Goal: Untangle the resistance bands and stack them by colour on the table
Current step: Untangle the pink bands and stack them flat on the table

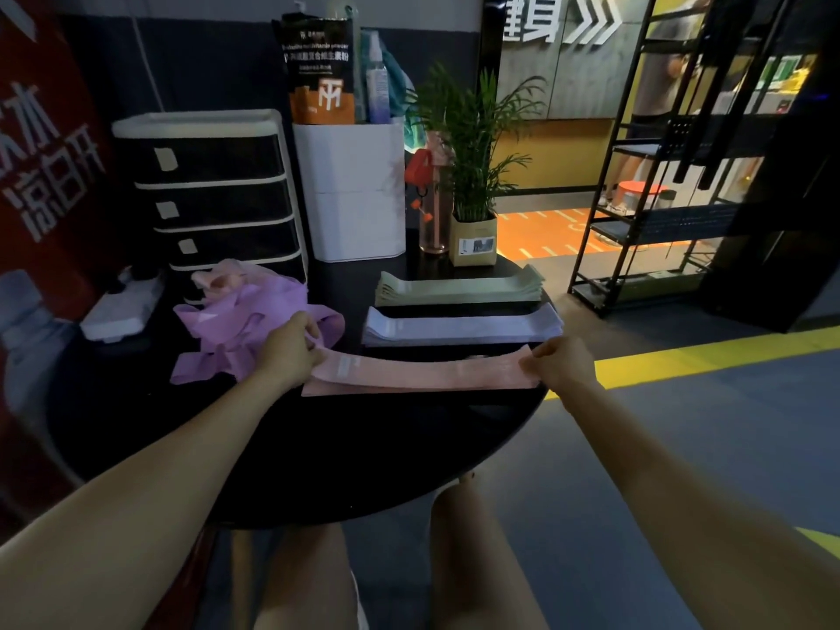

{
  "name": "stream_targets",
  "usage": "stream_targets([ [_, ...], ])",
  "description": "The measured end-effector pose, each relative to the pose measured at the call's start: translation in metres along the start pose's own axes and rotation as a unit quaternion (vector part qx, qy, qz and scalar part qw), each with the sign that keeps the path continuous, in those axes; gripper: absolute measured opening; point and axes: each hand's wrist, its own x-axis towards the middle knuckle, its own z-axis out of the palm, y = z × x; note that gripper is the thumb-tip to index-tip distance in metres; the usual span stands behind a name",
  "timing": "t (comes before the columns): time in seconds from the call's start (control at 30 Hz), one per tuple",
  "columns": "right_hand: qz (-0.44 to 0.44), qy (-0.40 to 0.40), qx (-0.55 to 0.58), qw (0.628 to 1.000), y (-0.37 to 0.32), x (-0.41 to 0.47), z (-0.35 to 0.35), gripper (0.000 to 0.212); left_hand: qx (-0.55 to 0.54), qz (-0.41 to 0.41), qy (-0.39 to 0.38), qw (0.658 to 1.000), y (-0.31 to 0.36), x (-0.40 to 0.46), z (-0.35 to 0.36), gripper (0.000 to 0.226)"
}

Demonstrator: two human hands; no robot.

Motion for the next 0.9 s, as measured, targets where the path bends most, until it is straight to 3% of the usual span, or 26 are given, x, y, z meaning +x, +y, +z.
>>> stream_targets([
  [0.3,-0.046,0.026,-0.055,0.997,0.013,-0.003,0.013,0.005,-0.013,0.026,0.048,0.998,-0.012,-0.010,0.024,0.011],
  [0.4,-0.057,0.040,-0.049,0.996,0.018,-0.001,0.015,0.017,-0.033,0.021,0.067,0.997,-0.018,-0.012,0.028,0.011],
  [0.57,-0.140,0.071,-0.112,0.981,0.009,-0.012,0.017,0.030,-0.055,0.044,0.096,0.993,-0.028,-0.016,0.034,0.013],
  [0.67,-0.238,0.081,-0.153,0.956,-0.006,-0.022,0.026,0.032,-0.065,0.045,0.102,0.992,-0.026,-0.020,0.034,0.018],
  [0.8,-0.353,-0.026,-0.143,0.924,-0.023,-0.038,0.052,0.034,-0.057,0.048,0.101,0.992,-0.023,-0.025,0.035,0.023],
  [0.9,-0.383,-0.103,-0.183,0.900,-0.023,-0.045,0.071,0.046,-0.058,0.043,0.101,0.992,-0.025,-0.025,0.036,0.024],
])
